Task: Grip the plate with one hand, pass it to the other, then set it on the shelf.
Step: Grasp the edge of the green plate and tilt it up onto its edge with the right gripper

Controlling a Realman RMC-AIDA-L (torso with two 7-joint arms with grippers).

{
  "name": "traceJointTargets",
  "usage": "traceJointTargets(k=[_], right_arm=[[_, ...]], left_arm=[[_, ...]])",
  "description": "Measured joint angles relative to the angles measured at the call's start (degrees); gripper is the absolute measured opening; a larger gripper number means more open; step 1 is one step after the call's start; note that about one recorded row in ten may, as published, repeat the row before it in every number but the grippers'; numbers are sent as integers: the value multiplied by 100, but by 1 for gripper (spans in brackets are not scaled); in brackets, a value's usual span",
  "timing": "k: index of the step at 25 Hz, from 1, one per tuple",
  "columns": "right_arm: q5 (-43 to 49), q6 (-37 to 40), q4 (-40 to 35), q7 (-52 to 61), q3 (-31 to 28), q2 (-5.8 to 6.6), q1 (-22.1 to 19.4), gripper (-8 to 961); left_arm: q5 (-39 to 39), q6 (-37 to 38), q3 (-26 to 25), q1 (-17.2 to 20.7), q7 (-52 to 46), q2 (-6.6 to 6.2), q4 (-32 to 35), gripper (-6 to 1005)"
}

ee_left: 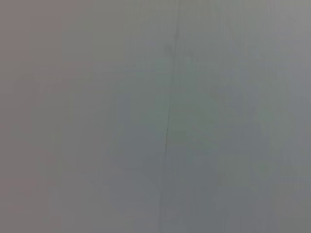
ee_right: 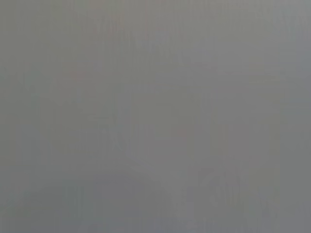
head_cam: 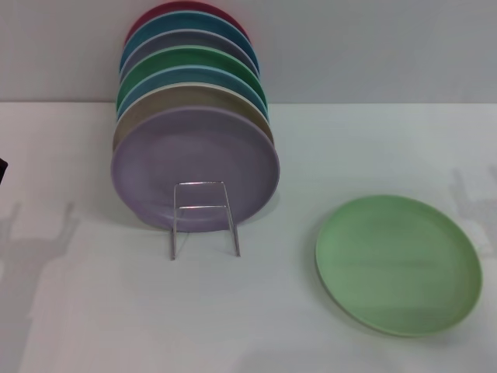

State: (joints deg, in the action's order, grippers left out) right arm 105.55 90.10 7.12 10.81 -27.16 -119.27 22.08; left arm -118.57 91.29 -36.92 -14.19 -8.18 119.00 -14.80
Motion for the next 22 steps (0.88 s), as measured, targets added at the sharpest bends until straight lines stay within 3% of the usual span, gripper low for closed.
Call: traceJointTargets(k=[6,12,22], right_arm=[[23,63,-33,-191,23,2,-40,643],[50,205,179,-2431,47,-19,-142,642],[55,215,241,-4304,45,-8,-13,643]], left_arm=[[0,20,1,24,0,6,2,860],[0,31,8,37,0,9,-1,860],[0,23,41,21,0,1,-6,860]])
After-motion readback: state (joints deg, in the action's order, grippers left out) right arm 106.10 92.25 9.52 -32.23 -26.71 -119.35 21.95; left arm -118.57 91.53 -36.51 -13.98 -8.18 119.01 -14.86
